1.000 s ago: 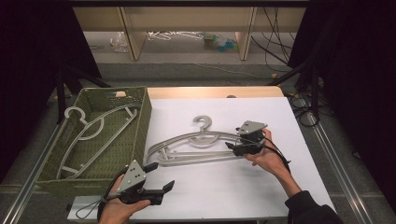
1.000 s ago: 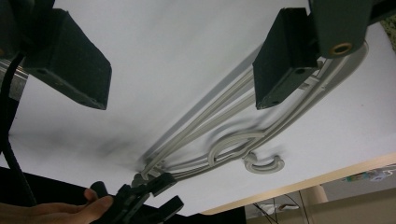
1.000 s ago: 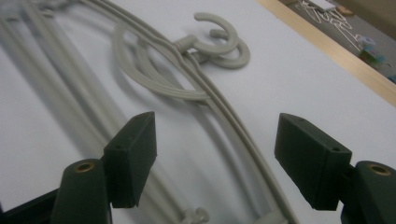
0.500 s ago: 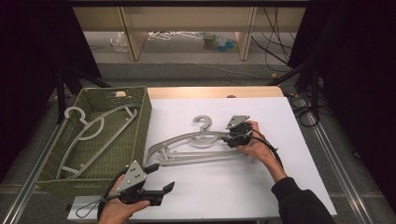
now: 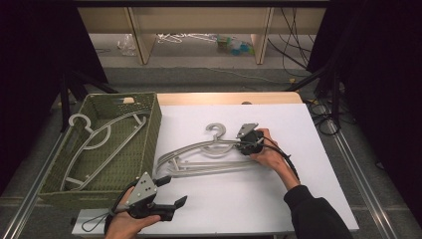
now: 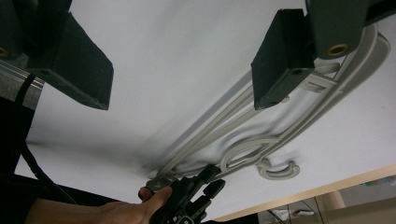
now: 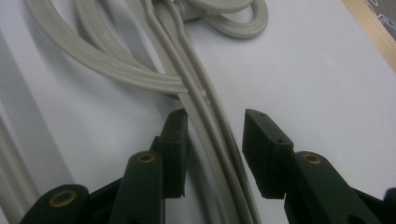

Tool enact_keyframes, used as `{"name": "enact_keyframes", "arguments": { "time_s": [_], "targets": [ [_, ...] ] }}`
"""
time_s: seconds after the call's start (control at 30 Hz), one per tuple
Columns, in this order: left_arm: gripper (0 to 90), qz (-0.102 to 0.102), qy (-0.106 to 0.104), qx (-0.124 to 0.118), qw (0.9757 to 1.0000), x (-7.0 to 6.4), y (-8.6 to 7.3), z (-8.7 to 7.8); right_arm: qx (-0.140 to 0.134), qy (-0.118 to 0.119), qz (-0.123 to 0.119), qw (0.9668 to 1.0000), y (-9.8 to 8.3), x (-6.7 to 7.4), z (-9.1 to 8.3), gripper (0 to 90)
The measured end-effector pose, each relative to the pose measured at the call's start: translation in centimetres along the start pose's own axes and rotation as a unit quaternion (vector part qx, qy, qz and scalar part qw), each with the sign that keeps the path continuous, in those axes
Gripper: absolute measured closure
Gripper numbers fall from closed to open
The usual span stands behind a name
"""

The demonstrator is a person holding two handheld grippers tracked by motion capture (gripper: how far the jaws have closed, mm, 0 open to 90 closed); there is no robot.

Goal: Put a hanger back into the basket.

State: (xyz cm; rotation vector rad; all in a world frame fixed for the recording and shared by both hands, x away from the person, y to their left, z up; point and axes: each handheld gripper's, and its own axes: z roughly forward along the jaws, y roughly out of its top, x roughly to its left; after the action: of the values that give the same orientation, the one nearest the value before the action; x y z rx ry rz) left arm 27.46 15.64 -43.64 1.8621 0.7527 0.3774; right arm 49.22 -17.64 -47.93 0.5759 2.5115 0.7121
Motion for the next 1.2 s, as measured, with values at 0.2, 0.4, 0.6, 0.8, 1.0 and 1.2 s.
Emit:
{"name": "enact_keyframes", "arguments": {
  "time_s": [0.2, 0.4, 0.6, 0.8, 1.0, 1.2],
  "targets": [
    [22.4, 0.004, -0.004, 0.004, 1.0, -0.1, 0.0, 0.0, -0.002, 0.004, -0.003, 1.0, 0.0, -0.1, 0.1, 67.9],
    [22.4, 0.011, -0.008, 0.006, 0.9999, 0.1, 0.0, 0.0, -0.001, -0.001, -0.047, 0.9989, -0.2, -0.2, -0.1, 75.6],
    [22.4, 0.009, -0.008, 0.006, 0.9999, 0.1, 0.0, -0.1, -0.008, -0.005, -0.093, 0.9956, 0.0, -0.3, -1.0, 78.3],
    [22.4, 0.003, -0.004, 0.004, 1.0, 0.2, 0.0, -0.2, -0.019, -0.006, -0.113, 0.9934, 0.3, -0.4, -2.2, 79.8],
    [22.5, 0.001, 0.001, 0.005, 1.0, 0.3, 0.0, -0.3, -0.026, 0.0, -0.146, 0.9889, 0.5, -0.1, -4.4, 81.8],
    [22.7, -0.005, 0.009, 0.0, 0.9999, 0.5, 0.1, -0.5, -0.047, 0.006, -0.154, 0.9869, 0.1, 0.8, -7.0, 82.1]
  ]
}}
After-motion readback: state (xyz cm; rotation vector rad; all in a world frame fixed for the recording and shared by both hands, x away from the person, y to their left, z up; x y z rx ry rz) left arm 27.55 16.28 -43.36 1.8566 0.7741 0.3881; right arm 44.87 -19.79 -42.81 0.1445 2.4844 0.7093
